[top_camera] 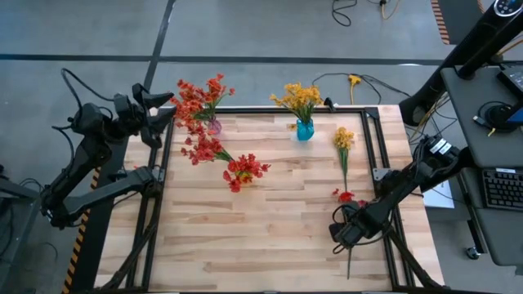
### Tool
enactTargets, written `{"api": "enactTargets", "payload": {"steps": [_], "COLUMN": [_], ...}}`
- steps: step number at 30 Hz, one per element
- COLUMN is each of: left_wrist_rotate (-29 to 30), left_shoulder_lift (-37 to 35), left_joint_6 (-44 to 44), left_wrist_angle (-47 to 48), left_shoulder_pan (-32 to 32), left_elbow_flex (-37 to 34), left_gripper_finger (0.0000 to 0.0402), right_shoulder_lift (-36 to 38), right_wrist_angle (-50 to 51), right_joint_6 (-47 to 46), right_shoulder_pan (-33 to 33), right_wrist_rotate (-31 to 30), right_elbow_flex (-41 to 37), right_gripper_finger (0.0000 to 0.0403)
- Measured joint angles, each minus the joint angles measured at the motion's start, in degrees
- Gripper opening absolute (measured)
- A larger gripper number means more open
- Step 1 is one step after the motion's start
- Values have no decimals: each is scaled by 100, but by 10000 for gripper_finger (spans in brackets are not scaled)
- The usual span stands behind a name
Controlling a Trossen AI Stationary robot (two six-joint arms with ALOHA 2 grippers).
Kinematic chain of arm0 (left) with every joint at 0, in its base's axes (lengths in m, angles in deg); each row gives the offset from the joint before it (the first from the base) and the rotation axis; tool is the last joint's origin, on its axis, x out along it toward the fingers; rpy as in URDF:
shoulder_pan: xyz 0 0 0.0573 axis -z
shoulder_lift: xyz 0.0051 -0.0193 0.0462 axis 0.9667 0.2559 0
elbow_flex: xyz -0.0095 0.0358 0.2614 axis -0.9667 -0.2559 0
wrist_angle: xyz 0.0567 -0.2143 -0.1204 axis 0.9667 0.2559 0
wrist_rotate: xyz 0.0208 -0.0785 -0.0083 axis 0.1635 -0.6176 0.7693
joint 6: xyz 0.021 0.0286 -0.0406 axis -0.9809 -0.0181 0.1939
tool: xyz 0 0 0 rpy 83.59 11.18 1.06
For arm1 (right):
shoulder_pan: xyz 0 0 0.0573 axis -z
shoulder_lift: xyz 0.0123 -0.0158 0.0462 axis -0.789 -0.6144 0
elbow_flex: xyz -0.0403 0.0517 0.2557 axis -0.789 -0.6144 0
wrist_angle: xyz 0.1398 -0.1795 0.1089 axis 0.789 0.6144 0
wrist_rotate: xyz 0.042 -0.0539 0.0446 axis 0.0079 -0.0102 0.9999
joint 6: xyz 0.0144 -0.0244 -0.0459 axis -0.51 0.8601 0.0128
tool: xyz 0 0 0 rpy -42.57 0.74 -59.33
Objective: Sort flowers into vase by color
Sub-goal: Put the red flower into the yellow vase
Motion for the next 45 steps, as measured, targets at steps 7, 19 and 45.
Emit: {"api": "enactTargets", "payload": {"steps": [7,19,45], "left_wrist_rotate": [138,282,-1161], "left_shoulder_lift": [-54,-364,-338], "left_joint_6": [-53,-239,971], "left_wrist_angle": [206,468,-453], "left_shoulder_pan": [0,0,281], "left_elbow_flex": [18,24,206], "left_gripper_finger": [217,217,217], "right_shoulder_lift": [26,666,1379], "right_wrist_angle": [11,64,-6060], "right_joint_6": [302,442,11180], "right_shoulder_pan": [1,1,1009], "right_wrist_rotate": [-16,-77,-5642], "right_elbow_flex": [50,377,502], "right_gripper_finger": [54,22,22]}}
